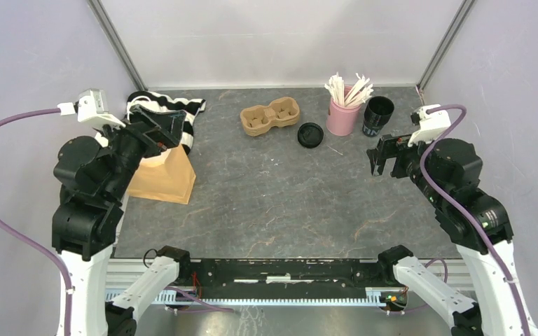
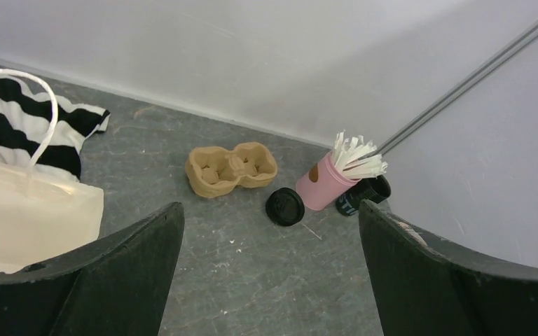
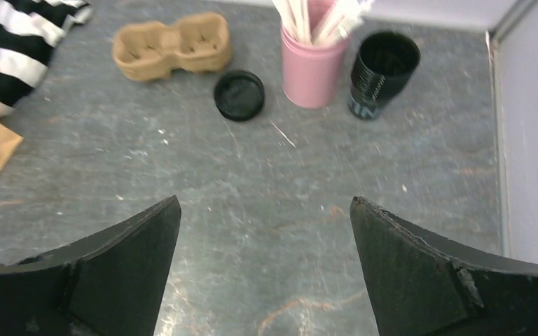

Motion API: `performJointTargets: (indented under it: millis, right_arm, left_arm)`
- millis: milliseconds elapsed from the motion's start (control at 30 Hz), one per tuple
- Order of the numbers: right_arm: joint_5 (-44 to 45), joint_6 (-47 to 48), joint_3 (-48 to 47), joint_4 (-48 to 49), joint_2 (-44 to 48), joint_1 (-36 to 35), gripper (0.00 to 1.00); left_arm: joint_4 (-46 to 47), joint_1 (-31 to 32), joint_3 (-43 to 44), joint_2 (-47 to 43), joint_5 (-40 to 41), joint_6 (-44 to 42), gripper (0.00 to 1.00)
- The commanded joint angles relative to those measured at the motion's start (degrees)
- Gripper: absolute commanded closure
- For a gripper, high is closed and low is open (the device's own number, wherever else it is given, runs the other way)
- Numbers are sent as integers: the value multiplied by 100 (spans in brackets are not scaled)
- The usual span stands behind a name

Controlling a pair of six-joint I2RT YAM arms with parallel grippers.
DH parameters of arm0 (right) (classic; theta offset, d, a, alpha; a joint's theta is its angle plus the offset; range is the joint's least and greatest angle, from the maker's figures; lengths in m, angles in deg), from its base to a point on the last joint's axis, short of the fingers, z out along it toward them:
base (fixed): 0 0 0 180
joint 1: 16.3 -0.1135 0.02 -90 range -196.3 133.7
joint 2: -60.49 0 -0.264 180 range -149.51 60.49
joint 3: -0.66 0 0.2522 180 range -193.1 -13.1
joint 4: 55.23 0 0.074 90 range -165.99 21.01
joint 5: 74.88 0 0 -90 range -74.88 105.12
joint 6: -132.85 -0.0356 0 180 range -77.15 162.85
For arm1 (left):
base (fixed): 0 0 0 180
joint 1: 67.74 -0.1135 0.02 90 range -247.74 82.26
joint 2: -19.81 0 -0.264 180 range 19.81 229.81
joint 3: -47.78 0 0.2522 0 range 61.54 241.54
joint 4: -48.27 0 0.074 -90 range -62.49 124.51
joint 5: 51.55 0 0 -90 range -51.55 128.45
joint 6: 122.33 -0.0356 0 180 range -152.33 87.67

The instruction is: Pack the takeout coffee

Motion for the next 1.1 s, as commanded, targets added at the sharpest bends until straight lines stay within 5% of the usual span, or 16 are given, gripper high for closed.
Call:
performJointTargets:
  millis: [0,500,867,1067]
  right_arm:
    - [-250,114,255,-221,-38,438,2]
    - [-656,280,923,383,-1025,1017,2]
    - [-1073,178,-117,1507,-3075,2033,19]
    - [-1186,-385,-1001,1761,-4109,2972,25]
  left_arm:
    - [125,-241,-207,99,-361,-152,1]
    - [794,-500,-1080,808,-1276,-296,1]
    - [999,146,-1518,807,-1651,-612,0]
    - [698,800,-1313,893,-1203,-1327,0]
